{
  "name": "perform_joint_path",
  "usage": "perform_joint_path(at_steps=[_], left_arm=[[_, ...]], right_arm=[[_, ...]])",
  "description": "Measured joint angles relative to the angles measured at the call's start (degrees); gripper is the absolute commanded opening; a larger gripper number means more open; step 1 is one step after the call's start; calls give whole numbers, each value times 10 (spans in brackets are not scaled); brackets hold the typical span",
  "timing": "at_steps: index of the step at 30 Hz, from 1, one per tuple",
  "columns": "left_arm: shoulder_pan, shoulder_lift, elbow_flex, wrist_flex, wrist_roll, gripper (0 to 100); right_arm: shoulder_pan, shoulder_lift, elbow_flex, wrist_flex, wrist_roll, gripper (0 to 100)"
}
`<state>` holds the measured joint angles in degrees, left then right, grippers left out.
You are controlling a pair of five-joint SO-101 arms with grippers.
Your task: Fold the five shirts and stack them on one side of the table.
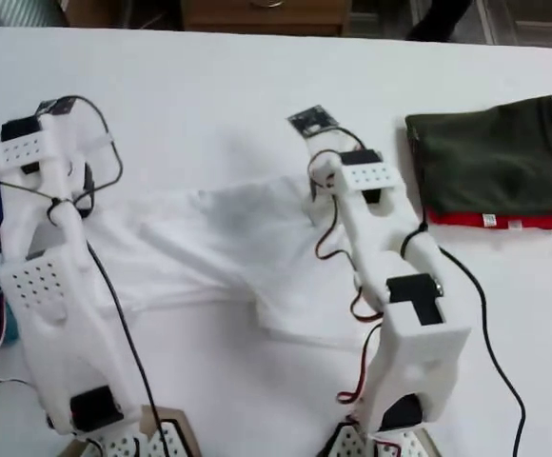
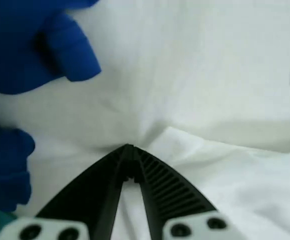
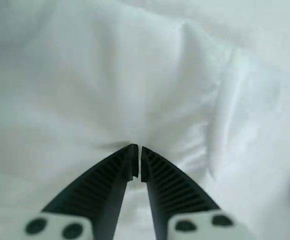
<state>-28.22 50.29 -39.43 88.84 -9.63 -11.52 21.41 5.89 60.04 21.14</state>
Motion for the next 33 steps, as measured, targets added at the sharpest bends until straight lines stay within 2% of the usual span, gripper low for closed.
perform_joint_path(at_steps=[7,11,15,20,23,27,33], left_arm=[[-27,1,0,6,-1,24],[-27,2,-23,45,1,24],[-18,1,-102,111,1,24],[-13,-71,-124,126,1,24],[-4,-143,-49,126,-14,24],[19,-253,125,114,-51,24],[18,-403,428,-9,-109,24]], right_arm=[[53,0,0,-2,0,20],[54,0,0,-2,0,20],[45,-4,0,-1,0,20],[33,-84,0,25,0,20],[23,-136,0,49,0,20],[7,-185,44,65,0,20],[-2,-251,148,64,0,20]])
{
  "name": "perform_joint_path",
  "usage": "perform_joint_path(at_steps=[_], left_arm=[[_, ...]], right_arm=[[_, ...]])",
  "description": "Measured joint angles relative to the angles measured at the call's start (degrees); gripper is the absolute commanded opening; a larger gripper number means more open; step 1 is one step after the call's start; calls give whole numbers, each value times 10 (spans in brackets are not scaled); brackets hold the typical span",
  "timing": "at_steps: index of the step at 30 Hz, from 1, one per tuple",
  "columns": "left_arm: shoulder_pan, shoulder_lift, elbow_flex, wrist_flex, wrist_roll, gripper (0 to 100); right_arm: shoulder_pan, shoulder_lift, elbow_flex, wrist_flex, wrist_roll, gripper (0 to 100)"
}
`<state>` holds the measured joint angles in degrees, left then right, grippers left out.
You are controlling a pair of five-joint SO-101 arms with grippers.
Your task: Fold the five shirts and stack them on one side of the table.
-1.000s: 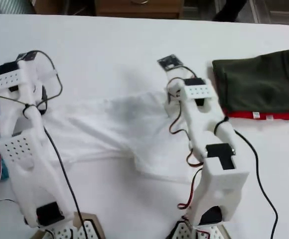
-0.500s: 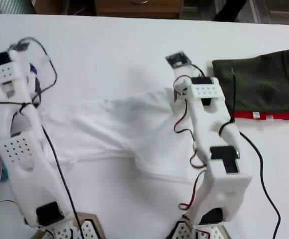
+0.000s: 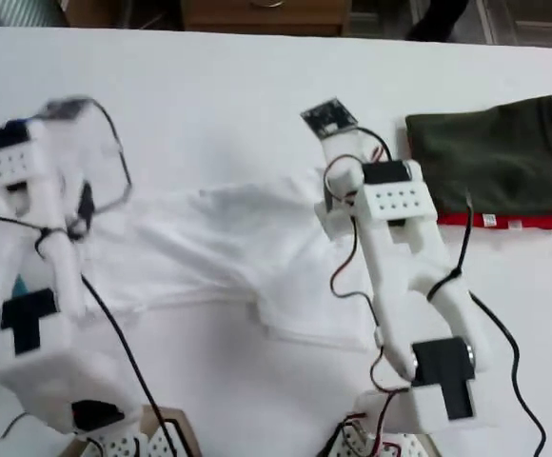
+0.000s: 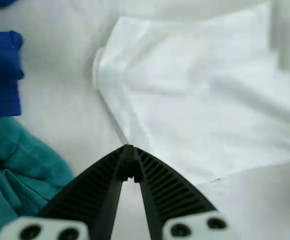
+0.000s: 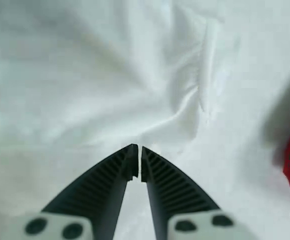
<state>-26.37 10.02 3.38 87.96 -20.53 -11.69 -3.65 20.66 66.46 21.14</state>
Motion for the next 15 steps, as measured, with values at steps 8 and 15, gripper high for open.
perform_joint_path(at_steps=[8,15], left_arm=[[-2,-80,268,-130,-49,24],[-2,-87,305,-163,-50,24]], right_arm=[[2,-80,119,-4,0,20],[2,-117,179,3,2,20]])
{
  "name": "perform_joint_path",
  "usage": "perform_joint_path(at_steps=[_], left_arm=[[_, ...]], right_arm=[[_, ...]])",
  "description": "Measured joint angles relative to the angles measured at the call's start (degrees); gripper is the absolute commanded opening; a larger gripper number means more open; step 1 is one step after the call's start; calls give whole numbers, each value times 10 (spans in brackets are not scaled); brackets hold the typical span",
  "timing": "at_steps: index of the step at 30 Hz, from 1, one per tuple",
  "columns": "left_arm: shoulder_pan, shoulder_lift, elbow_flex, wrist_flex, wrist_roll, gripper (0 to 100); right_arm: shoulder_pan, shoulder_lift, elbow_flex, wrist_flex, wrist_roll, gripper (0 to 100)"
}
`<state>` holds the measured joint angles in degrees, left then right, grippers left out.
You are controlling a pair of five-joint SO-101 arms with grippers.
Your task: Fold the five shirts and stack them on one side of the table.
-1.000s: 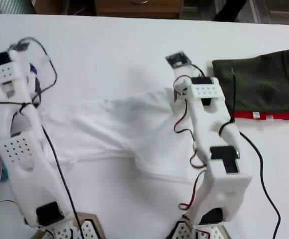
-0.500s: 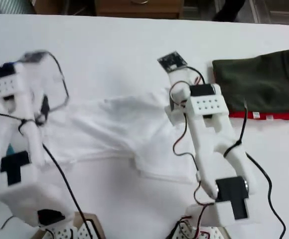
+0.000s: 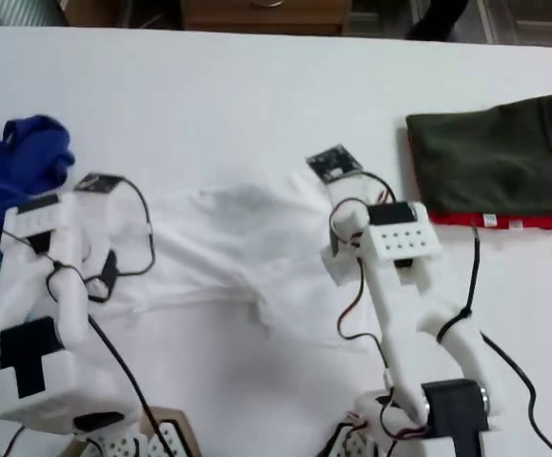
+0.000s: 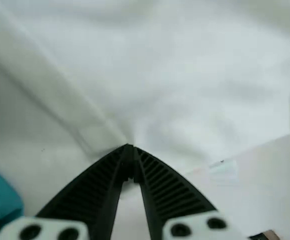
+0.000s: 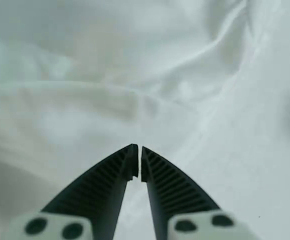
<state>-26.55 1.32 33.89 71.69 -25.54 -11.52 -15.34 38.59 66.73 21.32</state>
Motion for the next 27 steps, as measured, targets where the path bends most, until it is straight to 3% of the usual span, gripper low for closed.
perform_joint_path(at_steps=[7,14,18,27], left_arm=[[-5,-3,1,10,0,24],[-5,-10,52,-84,1,24],[-5,-25,83,-115,1,24],[-5,-25,85,-119,1,24]], right_arm=[[-2,-68,55,4,84,26],[-100,-84,126,7,118,219],[-136,-85,135,1,120,211],[-142,-85,229,-95,119,211]])
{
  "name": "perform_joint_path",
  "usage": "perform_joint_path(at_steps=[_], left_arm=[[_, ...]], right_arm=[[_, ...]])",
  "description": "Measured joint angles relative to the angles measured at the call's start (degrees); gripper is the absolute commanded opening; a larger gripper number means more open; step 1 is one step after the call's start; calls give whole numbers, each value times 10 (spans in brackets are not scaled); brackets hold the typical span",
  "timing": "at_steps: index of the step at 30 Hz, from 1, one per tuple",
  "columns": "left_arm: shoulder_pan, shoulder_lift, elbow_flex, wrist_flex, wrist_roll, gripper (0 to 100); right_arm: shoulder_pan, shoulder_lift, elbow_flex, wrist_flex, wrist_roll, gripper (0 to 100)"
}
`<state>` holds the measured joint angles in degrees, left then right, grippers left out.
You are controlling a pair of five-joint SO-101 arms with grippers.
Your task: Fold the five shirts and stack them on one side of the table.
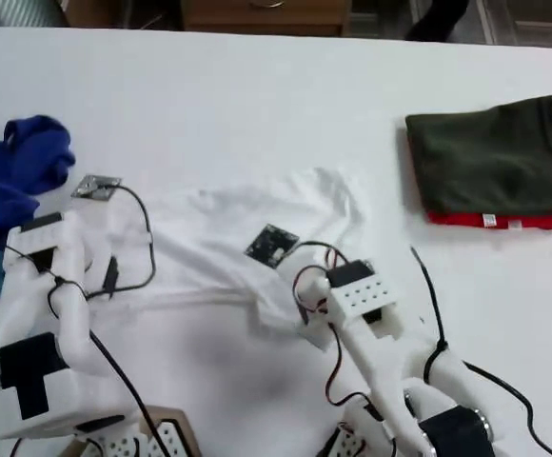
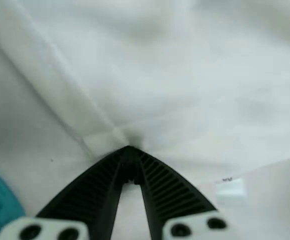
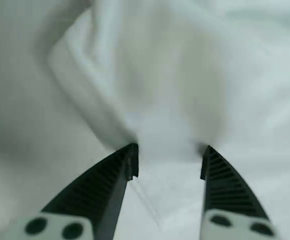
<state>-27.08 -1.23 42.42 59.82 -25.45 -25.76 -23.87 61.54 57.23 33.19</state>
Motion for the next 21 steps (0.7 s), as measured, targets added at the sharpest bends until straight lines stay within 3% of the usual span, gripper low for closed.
perform_joint_path(at_steps=[12,21], left_arm=[[0,0,0,-1,0,24],[0,0,0,-1,0,24]], right_arm=[[-1,58,-29,10,0,211],[-8,4,-86,147,0,212]])
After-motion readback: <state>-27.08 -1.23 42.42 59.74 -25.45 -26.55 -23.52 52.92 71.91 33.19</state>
